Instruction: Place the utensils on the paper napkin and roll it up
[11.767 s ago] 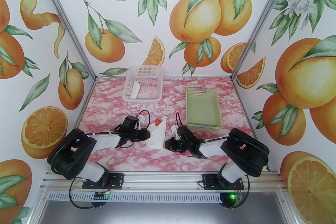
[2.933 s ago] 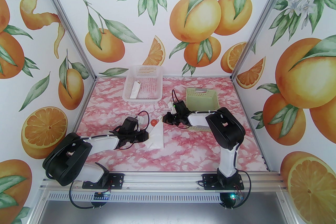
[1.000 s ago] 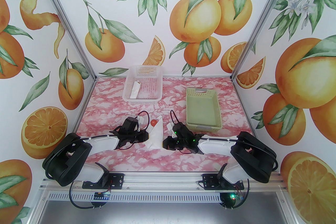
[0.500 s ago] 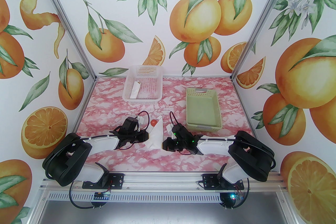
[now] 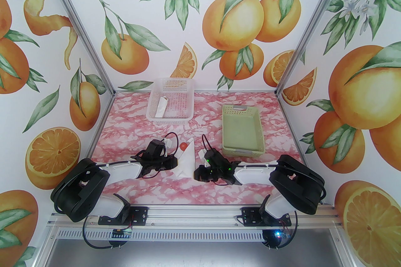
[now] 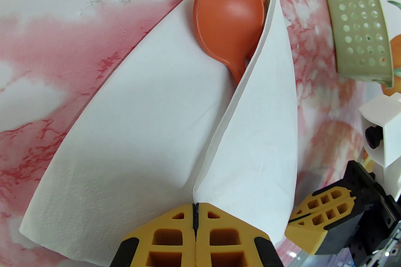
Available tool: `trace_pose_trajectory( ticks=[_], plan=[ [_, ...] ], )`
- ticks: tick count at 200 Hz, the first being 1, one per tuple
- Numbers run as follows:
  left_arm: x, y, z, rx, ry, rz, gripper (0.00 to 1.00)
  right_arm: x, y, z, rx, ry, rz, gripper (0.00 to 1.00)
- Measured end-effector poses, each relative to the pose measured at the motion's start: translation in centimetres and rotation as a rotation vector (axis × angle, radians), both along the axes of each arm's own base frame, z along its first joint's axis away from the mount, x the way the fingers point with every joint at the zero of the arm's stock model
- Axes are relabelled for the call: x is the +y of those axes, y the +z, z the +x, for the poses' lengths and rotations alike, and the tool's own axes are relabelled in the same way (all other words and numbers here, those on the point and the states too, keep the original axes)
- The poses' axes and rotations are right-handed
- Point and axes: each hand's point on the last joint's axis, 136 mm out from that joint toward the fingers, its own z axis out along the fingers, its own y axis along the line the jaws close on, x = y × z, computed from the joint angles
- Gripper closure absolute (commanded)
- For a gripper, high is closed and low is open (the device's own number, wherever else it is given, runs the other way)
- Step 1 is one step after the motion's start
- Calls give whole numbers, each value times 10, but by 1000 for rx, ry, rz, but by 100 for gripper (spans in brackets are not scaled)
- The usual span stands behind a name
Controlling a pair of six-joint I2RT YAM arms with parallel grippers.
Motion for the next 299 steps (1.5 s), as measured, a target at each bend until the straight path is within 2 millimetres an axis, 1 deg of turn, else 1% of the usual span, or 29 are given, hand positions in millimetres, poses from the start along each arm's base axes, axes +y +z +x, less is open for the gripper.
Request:
trace_pose_trajectory(
  ticks=[33,76,119,146,172,196,228,247,276,299],
  plan=[
    [0,0,0,0,-1,0,97,1,-3,1,0,0,1,100],
    [0,0,0,3,-5,9,87,2,-3,1,0,1,3,100],
    [3,2,1,2,-16,43,81,2,-3,1,5,1,-4,100],
    [7,8,0,-9,-21,66,77,3,-3,2,9,5,-10,100],
    [10,20,3,-37,-20,76,74,5,-3,3,9,11,-9,100],
    [20,32,6,-64,3,78,71,6,-3,3,10,15,-11,100],
    [41,45,13,-95,55,91,59,6,-3,3,9,19,-15,100],
    [55,49,16,-102,89,101,53,6,-3,3,10,20,-18,100],
    [74,44,19,-75,140,118,49,6,-3,3,11,21,-18,100],
    [78,34,18,-35,143,118,46,6,-3,3,8,23,-19,100]
  ],
)
